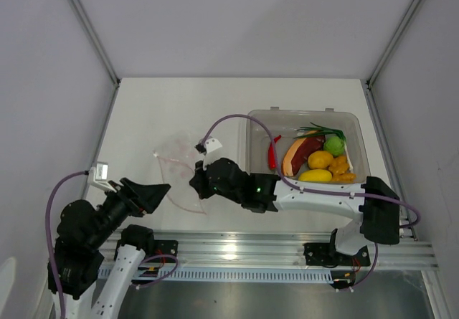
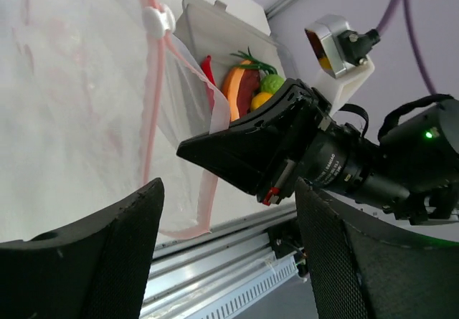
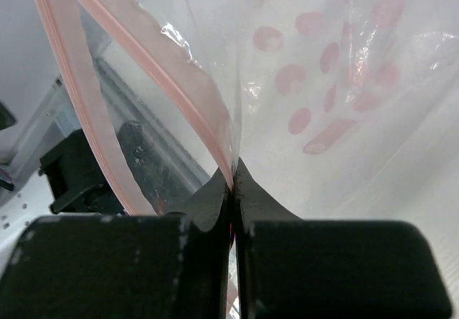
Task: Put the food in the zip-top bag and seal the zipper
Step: Pick up the zipper food storage bag at the center of the board.
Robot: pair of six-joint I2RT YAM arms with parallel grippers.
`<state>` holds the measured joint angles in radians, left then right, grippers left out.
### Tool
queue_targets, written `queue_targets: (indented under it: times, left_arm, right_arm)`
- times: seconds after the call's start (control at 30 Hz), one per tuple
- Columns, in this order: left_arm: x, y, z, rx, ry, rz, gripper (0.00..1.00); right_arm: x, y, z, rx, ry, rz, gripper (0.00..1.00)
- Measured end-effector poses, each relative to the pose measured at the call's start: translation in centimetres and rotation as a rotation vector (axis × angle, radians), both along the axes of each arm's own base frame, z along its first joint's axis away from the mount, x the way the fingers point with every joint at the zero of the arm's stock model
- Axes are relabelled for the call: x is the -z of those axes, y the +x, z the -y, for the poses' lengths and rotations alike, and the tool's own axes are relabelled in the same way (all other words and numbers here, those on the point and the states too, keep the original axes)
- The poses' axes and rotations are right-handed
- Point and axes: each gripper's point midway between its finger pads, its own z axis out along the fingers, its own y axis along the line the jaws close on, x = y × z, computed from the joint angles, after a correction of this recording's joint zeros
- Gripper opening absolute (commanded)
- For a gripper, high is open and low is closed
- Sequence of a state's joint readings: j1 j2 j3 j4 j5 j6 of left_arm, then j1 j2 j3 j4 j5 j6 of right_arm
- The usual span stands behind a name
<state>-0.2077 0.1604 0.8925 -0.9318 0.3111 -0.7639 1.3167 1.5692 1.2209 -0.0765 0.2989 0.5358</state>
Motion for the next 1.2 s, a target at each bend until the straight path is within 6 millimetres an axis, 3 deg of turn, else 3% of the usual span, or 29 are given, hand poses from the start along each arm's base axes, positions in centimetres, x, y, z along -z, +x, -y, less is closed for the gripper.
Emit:
queue_targets:
  times: [0.1,0.37,0.5,0.6,0.73,0.77,0.93,1.0,1.1,1.2]
  left_arm:
    - [-0.7,-0.2,-0.3,-0.007,0.018,0.034,0.7]
    - [2.7,0.8,-0.2,-0.004,0.058,-0.062,0.7]
    - [3.9,1.4,-0.3,-0.009,0.086,-0.103,0.67]
    - [4.3,1.9,-0.5,-0.019,0.109,-0.117,0.52]
    - [4.7,2.4,-0.7,-0.022,0.146,-0.132,0.06]
    - [4.7,2.5,-0.8,-0.022,0.155,-0.134,0.01]
    - [3.1,2.9,-1.1,-0.015,0.211,-0.114,0.01]
    - [1.8,3.0,-1.1,-0.008,0.23,-0.093,0.01]
    - [-0.2,3.2,-1.2,0.007,0.261,-0.064,0.0]
    - [-1.7,3.8,-0.8,0.038,0.292,-0.052,0.01]
  right_arm:
    - [-0.7,0.4,0.7,0.009,0.05,-0.039,0.0]
    - [-4.0,-1.1,0.3,-0.045,0.171,-0.076,0.0]
    - [-4.7,-1.6,0.0,-0.067,0.205,-0.09,0.0]
    - [-4.5,-2.0,-0.2,-0.083,0.217,-0.109,0.0]
    - [-4.0,-2.3,0.0,-0.1,0.227,-0.139,0.0]
    - [-3.8,-2.3,0.1,-0.105,0.236,-0.15,0.0]
    - [-2.8,-0.5,1.6,-0.093,0.296,-0.242,0.01]
    - [-2.2,0.3,2.1,-0.088,0.311,-0.282,0.08]
    - [-2.1,1.3,2.6,-0.087,0.339,-0.337,0.45]
    - [-2.3,1.0,2.5,-0.12,0.343,-0.35,0.62]
